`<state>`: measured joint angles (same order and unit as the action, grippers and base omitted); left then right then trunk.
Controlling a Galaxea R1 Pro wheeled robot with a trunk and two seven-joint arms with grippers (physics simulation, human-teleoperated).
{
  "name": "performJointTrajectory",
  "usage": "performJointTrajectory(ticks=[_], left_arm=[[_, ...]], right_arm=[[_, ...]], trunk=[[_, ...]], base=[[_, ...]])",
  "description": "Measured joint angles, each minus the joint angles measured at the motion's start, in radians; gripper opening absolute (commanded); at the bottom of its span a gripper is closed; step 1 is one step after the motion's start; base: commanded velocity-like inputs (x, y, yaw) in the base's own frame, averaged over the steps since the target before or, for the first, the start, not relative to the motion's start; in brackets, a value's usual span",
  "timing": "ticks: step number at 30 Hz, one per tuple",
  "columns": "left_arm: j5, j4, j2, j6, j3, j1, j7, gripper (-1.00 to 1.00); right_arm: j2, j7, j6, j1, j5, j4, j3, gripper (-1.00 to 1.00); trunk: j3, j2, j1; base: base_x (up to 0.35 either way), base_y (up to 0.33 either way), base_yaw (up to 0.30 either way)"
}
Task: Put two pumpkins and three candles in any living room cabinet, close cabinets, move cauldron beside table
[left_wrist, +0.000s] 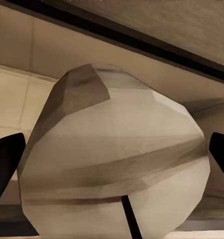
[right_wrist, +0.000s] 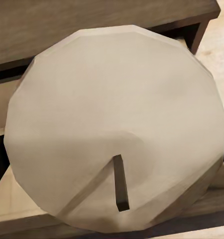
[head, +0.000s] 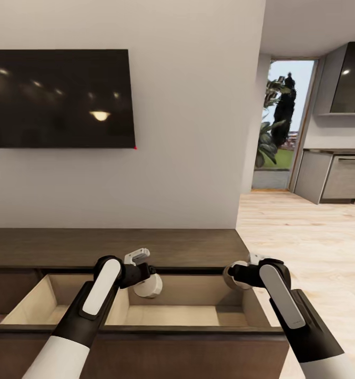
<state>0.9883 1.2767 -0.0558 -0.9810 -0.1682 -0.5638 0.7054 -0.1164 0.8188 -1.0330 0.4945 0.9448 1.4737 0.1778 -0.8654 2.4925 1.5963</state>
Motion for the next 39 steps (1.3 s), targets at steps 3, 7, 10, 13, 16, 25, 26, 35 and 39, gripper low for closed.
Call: performJointTrajectory(ticks=[3,7,10,13,16,25,26,35,39], left_arm=[[0.000,0.000,0.001,0.000,0.001,0.000,0.001,-1.00],[0.003,-0.001,-0.002,-0.001,0.000,0.000,0.006,-1.00],[0.003,-0.003,-0.002,-0.002,0.000,0.000,0.010,-1.00],[0.004,-0.011,-0.002,-0.004,0.001,0.000,0.012,-1.00],[0.007,-0.013,0.000,-0.005,0.001,0.000,0.011,-1.00],[0.009,-0.005,-0.007,-0.006,-0.013,0.000,0.072,-1.00],[0.011,-0.004,-0.010,-0.005,-0.014,0.000,0.089,-1.00],[0.058,-0.032,-0.053,-0.005,-0.016,-0.001,0.162,-1.00],[0.144,-0.161,-0.050,-0.005,-0.015,-0.058,0.162,-1.00]], right_arm=[[0.013,0.005,-0.003,0.000,0.008,-0.006,0.000,-1.00],[0.026,0.010,-0.012,0.014,0.008,-0.098,-0.001,-1.00],[0.044,0.012,-0.012,0.049,0.010,-0.192,0.000,-1.00],[0.069,0.035,-0.012,0.068,0.004,-0.244,0.000,-1.00],[0.083,0.055,-0.012,0.073,0.001,-0.255,0.000,-1.00],[0.087,0.061,-0.011,0.074,-0.002,-0.258,-0.001,-1.00],[0.087,0.061,-0.011,0.074,-0.002,-0.258,-0.001,-1.00],[0.087,0.061,-0.011,0.074,-0.004,-0.259,-0.001,-1.00],[0.087,0.061,-0.007,0.074,-0.004,-0.267,0.000,-1.00]], trunk=[[0.000,0.000,0.000],[0.000,0.000,0.000],[0.000,0.000,0.000],[0.000,0.000,0.000],[0.000,0.000,0.000],[0.000,0.000,0.000],[0.000,0.000,0.000],[0.000,0.000,0.000],[0.000,0.000,0.000]], base=[[0.009,0.000,0.000],[0.002,0.000,0.000],[0.000,0.000,0.000],[0.020,0.000,0.000],[0.199,0.000,0.000],[0.046,0.000,0.000],[0.002,0.000,0.000],[0.000,0.000,0.000],[0.000,0.000,0.000]])
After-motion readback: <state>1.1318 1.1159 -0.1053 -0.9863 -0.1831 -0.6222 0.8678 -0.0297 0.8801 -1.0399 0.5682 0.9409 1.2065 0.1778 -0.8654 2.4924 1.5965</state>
